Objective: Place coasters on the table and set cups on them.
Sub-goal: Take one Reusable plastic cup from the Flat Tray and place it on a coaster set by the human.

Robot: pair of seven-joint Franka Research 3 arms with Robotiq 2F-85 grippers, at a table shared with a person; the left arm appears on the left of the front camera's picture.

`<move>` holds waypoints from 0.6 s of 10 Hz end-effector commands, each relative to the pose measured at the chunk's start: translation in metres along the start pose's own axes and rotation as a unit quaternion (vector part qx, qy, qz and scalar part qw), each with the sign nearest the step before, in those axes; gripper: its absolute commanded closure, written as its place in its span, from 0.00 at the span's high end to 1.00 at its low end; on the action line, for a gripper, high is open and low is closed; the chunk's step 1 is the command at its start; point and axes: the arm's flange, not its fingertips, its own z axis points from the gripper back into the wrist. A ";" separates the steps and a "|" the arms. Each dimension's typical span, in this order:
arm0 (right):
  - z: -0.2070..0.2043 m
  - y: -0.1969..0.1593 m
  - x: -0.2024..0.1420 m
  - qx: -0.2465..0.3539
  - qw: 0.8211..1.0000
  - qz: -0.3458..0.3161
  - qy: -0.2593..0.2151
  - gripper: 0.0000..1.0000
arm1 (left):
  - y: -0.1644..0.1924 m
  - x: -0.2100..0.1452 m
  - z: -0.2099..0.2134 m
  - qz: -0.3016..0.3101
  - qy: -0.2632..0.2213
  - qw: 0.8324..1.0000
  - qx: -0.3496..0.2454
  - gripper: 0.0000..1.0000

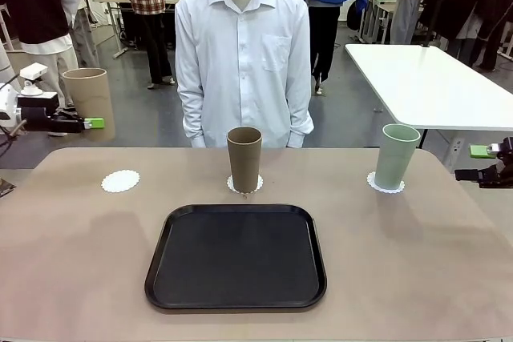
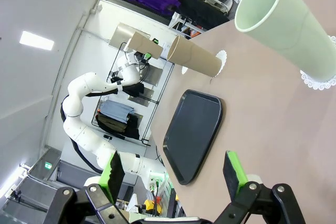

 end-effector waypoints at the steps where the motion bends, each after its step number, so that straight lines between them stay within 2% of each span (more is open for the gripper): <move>1: -0.001 0.001 0.000 0.004 1.000 0.003 0.000 1.00 | 0.010 -0.008 -0.013 -0.032 -0.011 0.999 0.004 0.82; 3: -0.001 0.001 0.000 0.004 1.000 0.003 0.000 1.00 | 0.007 -0.005 -0.017 -0.027 -0.013 0.999 -0.012 0.82; 6: -0.001 0.001 0.000 0.004 1.000 0.003 0.000 1.00 | 0.004 -0.011 -0.014 -0.019 -0.004 1.000 -0.006 0.82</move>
